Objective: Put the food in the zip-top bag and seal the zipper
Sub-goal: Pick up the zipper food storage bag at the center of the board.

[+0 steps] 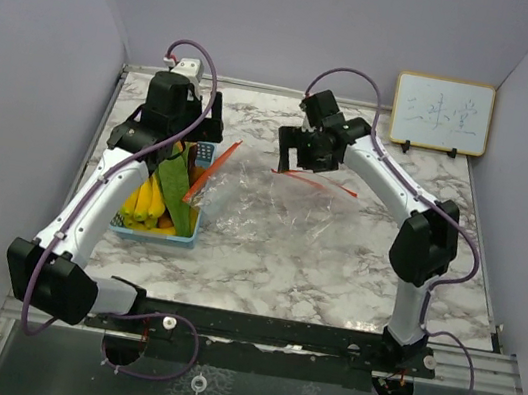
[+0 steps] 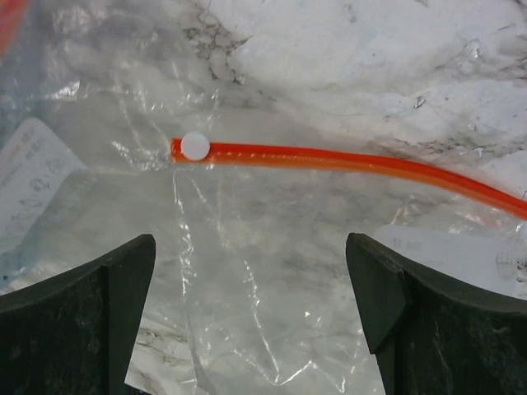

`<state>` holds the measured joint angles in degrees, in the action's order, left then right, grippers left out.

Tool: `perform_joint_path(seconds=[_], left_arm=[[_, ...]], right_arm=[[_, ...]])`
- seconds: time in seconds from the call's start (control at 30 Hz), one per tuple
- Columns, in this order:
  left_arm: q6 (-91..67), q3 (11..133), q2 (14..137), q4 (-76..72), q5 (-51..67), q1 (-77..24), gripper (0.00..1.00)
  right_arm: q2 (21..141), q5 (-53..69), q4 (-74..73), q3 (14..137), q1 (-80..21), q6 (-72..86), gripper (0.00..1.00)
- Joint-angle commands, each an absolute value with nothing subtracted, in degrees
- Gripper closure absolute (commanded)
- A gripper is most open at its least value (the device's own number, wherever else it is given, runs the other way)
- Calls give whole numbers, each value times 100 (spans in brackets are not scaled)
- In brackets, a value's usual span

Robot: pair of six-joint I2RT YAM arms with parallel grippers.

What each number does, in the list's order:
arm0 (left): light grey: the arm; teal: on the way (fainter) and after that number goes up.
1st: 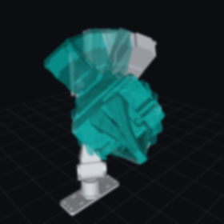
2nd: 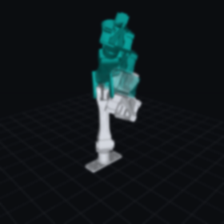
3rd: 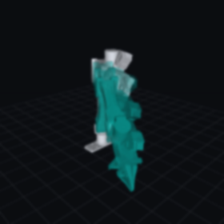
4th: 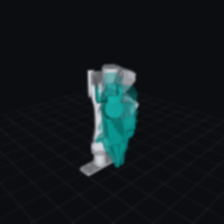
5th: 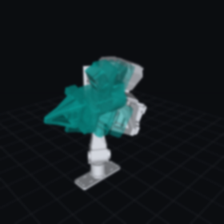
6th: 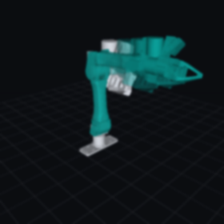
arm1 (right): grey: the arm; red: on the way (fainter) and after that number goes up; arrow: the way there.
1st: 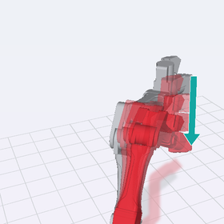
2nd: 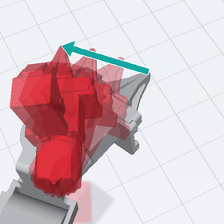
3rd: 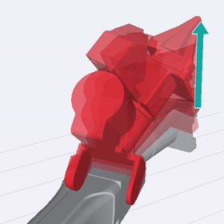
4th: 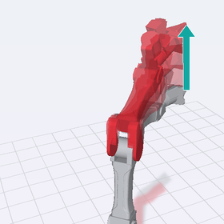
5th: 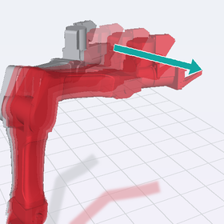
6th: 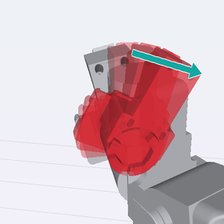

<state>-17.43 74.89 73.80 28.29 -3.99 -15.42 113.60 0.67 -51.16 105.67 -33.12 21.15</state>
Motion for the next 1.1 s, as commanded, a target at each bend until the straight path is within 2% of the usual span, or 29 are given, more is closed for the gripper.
perform_joint_path(seconds=[0.0,0.3,0.37,0.4,0.47,0.5,0.57,0.67,0.83,1.07], left_arm=[[-1578,7465,7232,2900,-126,-1470,1],[-1404,7605,7436,2970,-54,-1407,2],[-1359,7645,7465,2994,-52,-1398,2],[-1328,7673,7481,3009,-56,-1393,2],[-1295,7728,7513,3035,-72,-1388,2],[-1291,7731,7528,3036,-63,-1381,2],[-1340,7732,7561,3018,9,-1372,4],[-1581,7956,7631,2995,292,-1318,7],[-2639,8096,7830,2834,1636,-924,23],[-4873,7701,8008,1413,3784,-765,26]], right_arm=[[11167,-395,-5599,10495,-3701,1641,0],[10877,-743,-5567,9450,-3805,1649,2],[10826,-813,-5501,9332,-3805,1642,15],[10820,-864,-5488,9326,-3804,1643,28],[10813,-925,-5516,9382,-3806,1631,72],[10792,-931,-5550,9446,-3808,1616,87],[10712,-862,-5595,9635,-3809,1472,96],[10376,-608,-5503,9812,-3810,1103,98],[9297,74,-4833,9646,-3814,404,98],[8293,1422,-4309,9145,-3813,-503,98]])
